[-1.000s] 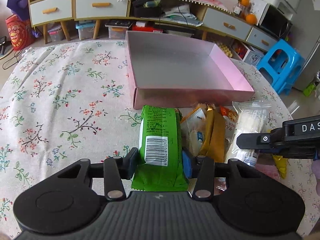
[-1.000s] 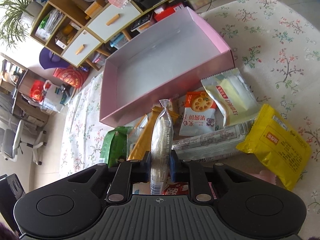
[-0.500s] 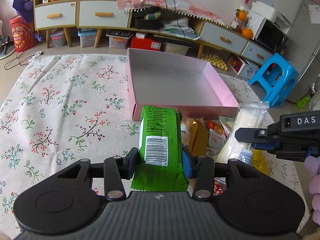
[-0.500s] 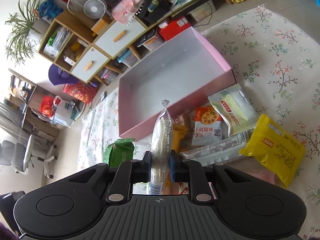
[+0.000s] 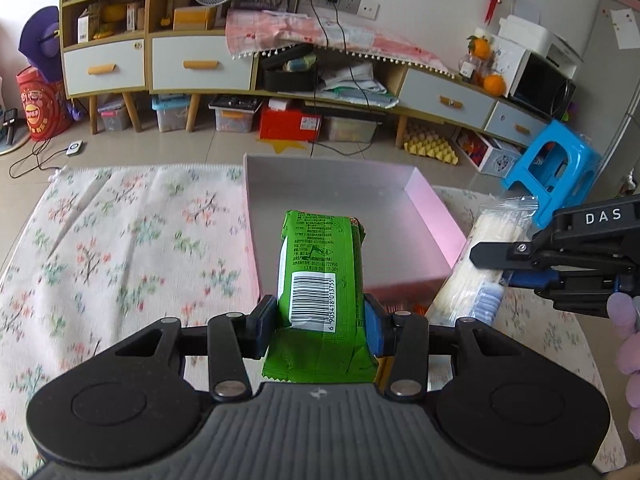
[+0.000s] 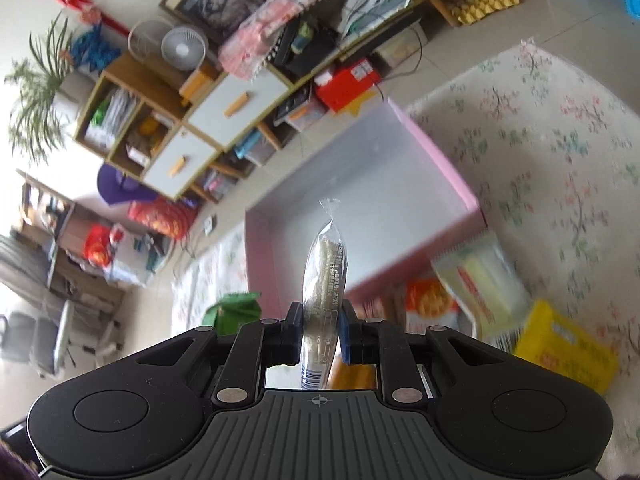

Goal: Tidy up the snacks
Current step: 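Carry the green pack with the left tool while the right carries the bread bag into the pink box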

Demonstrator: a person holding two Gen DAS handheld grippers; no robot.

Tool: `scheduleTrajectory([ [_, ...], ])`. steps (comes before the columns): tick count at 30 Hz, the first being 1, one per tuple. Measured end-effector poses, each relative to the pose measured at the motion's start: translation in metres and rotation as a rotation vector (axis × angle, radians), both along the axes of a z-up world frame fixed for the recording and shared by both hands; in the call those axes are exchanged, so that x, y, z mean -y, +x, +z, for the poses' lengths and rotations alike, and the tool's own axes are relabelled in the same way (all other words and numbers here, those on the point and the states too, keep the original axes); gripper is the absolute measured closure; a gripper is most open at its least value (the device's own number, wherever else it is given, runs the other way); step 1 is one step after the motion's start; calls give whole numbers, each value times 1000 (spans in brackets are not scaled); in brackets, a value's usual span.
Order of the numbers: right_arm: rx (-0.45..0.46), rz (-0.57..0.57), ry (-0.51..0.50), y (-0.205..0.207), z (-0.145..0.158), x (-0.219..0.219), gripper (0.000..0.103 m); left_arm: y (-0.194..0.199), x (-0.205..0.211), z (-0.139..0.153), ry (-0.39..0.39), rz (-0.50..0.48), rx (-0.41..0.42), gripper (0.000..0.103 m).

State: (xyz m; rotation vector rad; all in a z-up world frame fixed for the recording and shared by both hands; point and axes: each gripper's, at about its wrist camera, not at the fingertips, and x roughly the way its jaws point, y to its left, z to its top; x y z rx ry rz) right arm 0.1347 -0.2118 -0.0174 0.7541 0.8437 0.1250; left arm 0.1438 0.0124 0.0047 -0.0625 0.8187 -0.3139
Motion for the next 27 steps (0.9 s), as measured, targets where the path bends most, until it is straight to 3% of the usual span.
scheduleTrajectory([
  [12,53,-71,82,58,-34,26,85,38,13,-22,-10,-6,57,62],
  [19,60,-60,70,80,-53,23,85,43,15,-37,18,-10,77,61],
  [27,-7,1,8,97,-76,2,85,56,16,-47,32,11,45,61],
])
